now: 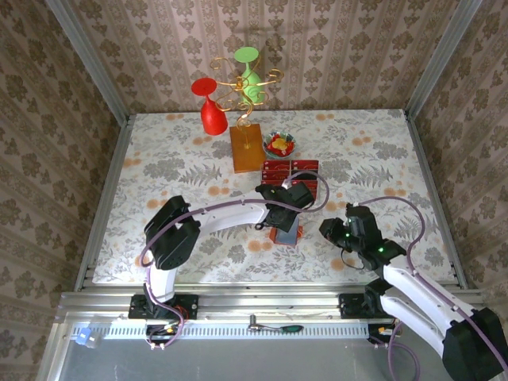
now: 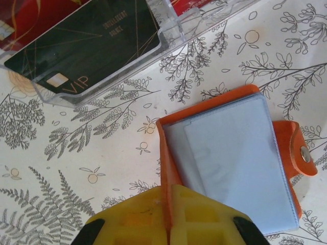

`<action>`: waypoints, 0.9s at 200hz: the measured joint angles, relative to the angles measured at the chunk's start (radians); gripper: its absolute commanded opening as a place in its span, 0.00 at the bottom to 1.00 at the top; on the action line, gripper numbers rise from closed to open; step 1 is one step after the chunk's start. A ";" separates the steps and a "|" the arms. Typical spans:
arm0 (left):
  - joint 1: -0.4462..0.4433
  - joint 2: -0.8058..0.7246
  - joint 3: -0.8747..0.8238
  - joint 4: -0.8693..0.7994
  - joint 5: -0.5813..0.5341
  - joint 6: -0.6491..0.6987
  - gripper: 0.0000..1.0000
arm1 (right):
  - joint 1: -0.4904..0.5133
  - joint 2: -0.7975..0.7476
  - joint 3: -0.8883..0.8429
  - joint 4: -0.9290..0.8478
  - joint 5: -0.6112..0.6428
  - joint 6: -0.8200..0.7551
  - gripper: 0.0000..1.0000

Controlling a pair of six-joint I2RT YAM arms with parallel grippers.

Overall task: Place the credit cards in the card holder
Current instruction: Open the card holder at the center of the table.

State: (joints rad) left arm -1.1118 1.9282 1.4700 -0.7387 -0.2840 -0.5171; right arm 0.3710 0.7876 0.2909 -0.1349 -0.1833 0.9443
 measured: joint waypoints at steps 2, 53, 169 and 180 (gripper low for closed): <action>0.000 0.000 -0.001 0.002 0.000 0.003 0.00 | 0.000 0.003 0.002 0.001 -0.007 0.002 0.13; 0.021 -0.001 -0.057 0.038 0.031 0.024 0.00 | 0.109 0.185 0.054 0.072 -0.064 0.014 0.05; 0.031 -0.039 -0.088 0.024 0.062 -0.026 0.00 | 0.227 0.262 0.133 0.146 0.027 0.035 0.00; 0.031 -0.043 -0.085 0.021 0.064 -0.030 0.00 | 0.227 0.246 0.133 0.145 0.033 0.034 0.00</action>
State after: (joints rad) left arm -1.0809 1.8854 1.3846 -0.7181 -0.2203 -0.5468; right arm 0.5983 1.0336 0.4240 0.0101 -0.1501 0.9787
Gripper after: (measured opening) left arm 0.062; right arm 0.063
